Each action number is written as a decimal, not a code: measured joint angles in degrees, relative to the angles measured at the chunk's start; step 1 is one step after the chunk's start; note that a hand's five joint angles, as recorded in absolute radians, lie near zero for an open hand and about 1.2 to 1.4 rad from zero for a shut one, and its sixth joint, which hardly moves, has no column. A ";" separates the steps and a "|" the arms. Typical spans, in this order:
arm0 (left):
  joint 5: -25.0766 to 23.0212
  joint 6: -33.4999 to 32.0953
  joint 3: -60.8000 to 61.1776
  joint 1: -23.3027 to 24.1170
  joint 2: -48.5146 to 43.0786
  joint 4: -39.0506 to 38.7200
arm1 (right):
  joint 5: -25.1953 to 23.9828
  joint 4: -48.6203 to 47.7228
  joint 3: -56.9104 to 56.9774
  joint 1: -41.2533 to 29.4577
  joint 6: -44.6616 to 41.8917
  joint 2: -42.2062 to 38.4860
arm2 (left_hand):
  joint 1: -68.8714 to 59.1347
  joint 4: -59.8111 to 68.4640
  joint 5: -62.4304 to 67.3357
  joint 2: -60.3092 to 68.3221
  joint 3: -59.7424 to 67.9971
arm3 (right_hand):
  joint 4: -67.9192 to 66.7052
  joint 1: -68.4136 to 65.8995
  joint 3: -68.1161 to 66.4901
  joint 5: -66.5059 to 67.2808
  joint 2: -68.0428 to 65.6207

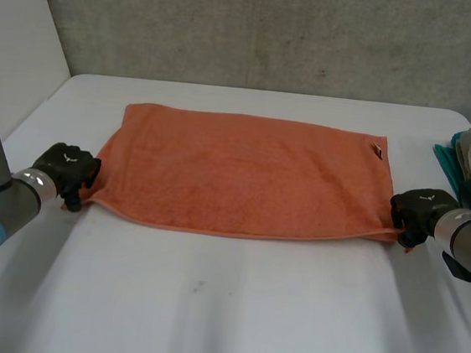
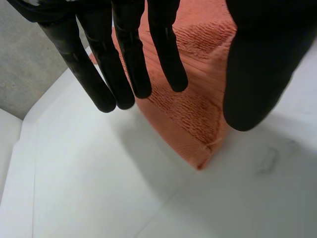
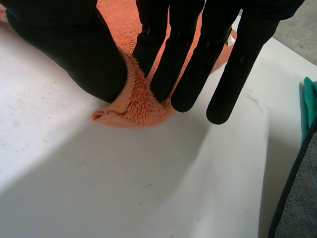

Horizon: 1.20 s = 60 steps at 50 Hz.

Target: Fold the laundry.

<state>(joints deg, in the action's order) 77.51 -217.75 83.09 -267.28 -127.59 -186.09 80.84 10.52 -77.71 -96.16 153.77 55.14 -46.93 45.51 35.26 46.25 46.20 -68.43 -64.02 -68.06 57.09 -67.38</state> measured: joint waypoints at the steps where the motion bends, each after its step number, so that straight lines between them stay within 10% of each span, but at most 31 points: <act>1: -0.04 0.03 -0.11 0.00 -0.11 -0.07 | 0.00 0.00 -0.01 0.00 0.00 0.01 | -2.73 2.60 2.49 1.76 1.75 | 0.00 0.00 0.00 0.00 0.00; 4: -1.03 0.79 -1.59 0.00 -1.27 -0.64 | -0.04 0.06 -0.07 0.04 0.03 0.18 | -20.30 20.64 20.21 20.20 19.91 | 0.00 0.00 0.00 0.00 0.00; 16: -5.85 3.27 1.47 -1.30 6.72 5.57 | -2.26 7.37 -0.04 0.40 -4.43 3.05 | -20.30 22.88 20.91 22.20 21.89 | 0.00 0.00 0.00 0.00 0.00; 36: -1.00 -23.97 11.16 -5.87 20.94 35.91 | -7.07 43.11 -0.41 6.32 -44.39 8.17 | -20.30 22.89 21.44 22.22 21.90 | -0.01 0.00 0.00 0.81 0.00; 42: -3.50 -17.74 6.17 -2.30 18.60 29.99 | -7.01 36.43 6.00 6.26 -38.96 4.48 | -14.61 17.29 17.02 15.77 15.66 | -0.01 0.00 0.00 0.81 0.00; 44: -5.51 -13.45 4.18 -0.95 16.64 26.37 | -6.72 34.12 7.12 5.87 -35.29 3.68 | 19.34 -12.97 -12.58 -14.61 -14.31 | -0.01 0.00 0.00 0.81 0.00; 47: -7.57 -8.59 2.25 0.27 14.09 22.61 | -6.39 30.73 7.67 5.26 -30.20 3.18 | 26.72 -24.26 -23.85 -24.75 -24.51 | -0.01 0.00 0.00 1.08 0.00; 60: -8.09 -2.65 -1.80 1.87 5.24 17.96 | -2.12 14.78 7.08 2.99 -10.26 1.71 | 26.21 -24.41 -23.88 -24.96 -25.24 | -0.01 0.00 0.00 1.07 0.00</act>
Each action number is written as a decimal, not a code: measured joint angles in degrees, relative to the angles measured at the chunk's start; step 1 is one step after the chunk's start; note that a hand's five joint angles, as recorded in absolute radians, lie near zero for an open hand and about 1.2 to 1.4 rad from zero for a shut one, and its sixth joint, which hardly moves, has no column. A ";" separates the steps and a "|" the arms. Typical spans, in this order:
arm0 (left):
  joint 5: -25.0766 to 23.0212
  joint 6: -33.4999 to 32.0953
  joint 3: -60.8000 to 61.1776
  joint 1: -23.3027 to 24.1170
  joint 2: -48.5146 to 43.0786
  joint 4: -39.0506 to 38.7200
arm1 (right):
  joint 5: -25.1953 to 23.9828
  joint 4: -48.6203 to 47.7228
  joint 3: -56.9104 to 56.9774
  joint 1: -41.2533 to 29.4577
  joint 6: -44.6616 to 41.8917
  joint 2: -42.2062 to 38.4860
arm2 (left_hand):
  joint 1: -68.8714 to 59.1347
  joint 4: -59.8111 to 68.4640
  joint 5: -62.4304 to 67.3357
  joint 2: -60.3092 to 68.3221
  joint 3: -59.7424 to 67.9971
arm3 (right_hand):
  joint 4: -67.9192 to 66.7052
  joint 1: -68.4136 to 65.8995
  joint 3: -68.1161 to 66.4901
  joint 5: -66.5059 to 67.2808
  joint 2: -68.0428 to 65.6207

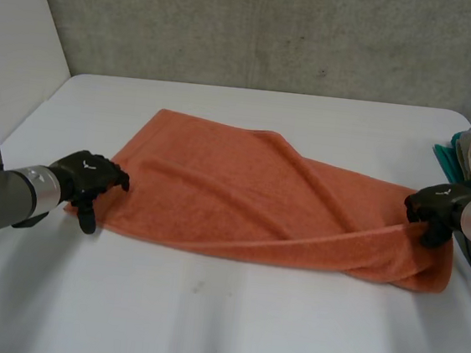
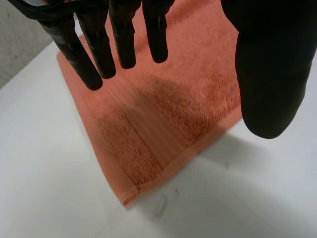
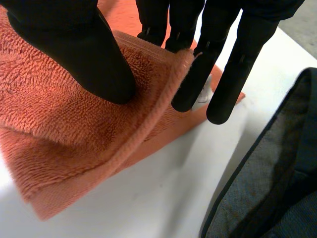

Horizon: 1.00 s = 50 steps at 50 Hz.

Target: Fold the laundry.

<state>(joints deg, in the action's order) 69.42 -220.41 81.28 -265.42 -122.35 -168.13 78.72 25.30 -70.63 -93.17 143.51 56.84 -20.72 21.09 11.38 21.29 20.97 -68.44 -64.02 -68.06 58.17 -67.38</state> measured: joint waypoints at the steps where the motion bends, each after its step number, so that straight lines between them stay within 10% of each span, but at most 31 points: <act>1: 0.20 -0.24 -0.29 -0.07 -0.65 0.03 | 0.42 -0.64 0.08 -0.07 0.85 -0.18 | -1.77 1.76 1.69 1.48 1.71 | 0.00 0.00 0.00 0.00 0.00; 30: 2.52 -2.63 -4.99 -0.91 -7.35 -4.46 | 4.55 -6.39 2.25 0.43 7.42 -4.88 | -20.55 19.43 18.98 19.49 19.50 | 0.00 0.00 0.00 0.00 0.00; 39: 2.81 -2.08 -5.88 -0.93 -8.20 -8.17 | 4.63 -5.98 2.14 0.45 7.23 -5.06 | -45.88 47.16 45.56 47.07 47.01 | 0.00 0.00 0.00 0.00 0.00; 50: 4.23 -3.63 -1.32 -3.43 1.78 -0.37 | -1.09 3.10 -3.04 0.52 -1.50 1.66 | -45.88 47.27 45.56 47.14 47.06 | 0.00 0.00 0.00 0.00 0.00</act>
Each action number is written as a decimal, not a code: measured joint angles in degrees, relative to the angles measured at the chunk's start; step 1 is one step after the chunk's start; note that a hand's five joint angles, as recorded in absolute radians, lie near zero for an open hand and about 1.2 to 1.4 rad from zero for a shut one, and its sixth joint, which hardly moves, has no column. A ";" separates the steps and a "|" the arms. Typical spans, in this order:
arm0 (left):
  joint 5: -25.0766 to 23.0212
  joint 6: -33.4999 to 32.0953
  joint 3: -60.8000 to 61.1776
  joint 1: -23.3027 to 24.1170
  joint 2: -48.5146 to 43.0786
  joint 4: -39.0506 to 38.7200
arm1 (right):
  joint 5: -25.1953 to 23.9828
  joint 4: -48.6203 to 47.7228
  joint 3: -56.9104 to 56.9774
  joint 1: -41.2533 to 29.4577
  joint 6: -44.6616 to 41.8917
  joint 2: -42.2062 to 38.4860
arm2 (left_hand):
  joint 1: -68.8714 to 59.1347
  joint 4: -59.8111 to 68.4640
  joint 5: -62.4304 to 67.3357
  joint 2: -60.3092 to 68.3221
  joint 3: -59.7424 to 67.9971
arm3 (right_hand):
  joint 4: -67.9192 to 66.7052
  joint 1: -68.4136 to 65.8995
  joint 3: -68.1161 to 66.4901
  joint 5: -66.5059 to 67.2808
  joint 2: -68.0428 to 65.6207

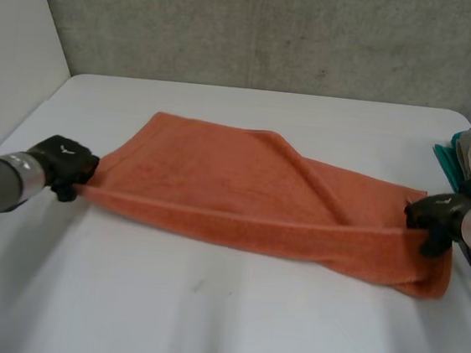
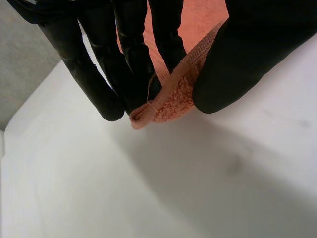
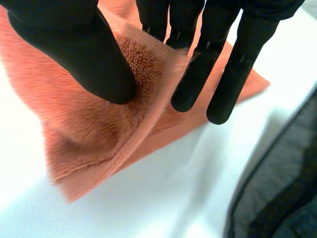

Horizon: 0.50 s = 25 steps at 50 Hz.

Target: Fold the laundry.

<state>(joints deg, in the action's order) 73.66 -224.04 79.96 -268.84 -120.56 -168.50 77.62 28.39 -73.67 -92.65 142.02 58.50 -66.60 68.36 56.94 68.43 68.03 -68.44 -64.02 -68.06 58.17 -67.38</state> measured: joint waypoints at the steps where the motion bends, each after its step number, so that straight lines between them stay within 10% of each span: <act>1: 0.01 -0.49 0.38 -0.24 0.73 0.83 | -0.45 0.72 -0.38 0.07 -1.11 0.42 | 0.00 0.00 0.00 0.00 0.00 | 0.00 0.00 0.00 0.00 0.00; 12: -0.81 -22.54 12.11 -10.14 17.96 27.36 | -3.16 24.36 -9.37 4.14 -36.50 8.43 | 0.00 0.01 0.00 0.00 0.01 | 0.00 0.00 0.00 0.00 0.00; 25: -2.19 -14.48 3.50 -3.96 8.68 18.51 | 1.98 11.86 -1.57 1.50 -28.64 1.88 | 0.00 0.02 0.00 0.00 0.01 | 0.00 0.00 0.00 0.00 0.00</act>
<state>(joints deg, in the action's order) 71.46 -238.51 83.46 -272.81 -111.89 -150.00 79.61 40.25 -75.24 -91.15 113.38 60.38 -66.60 68.38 56.94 68.44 68.03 -68.44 -64.02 -68.06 58.17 -67.38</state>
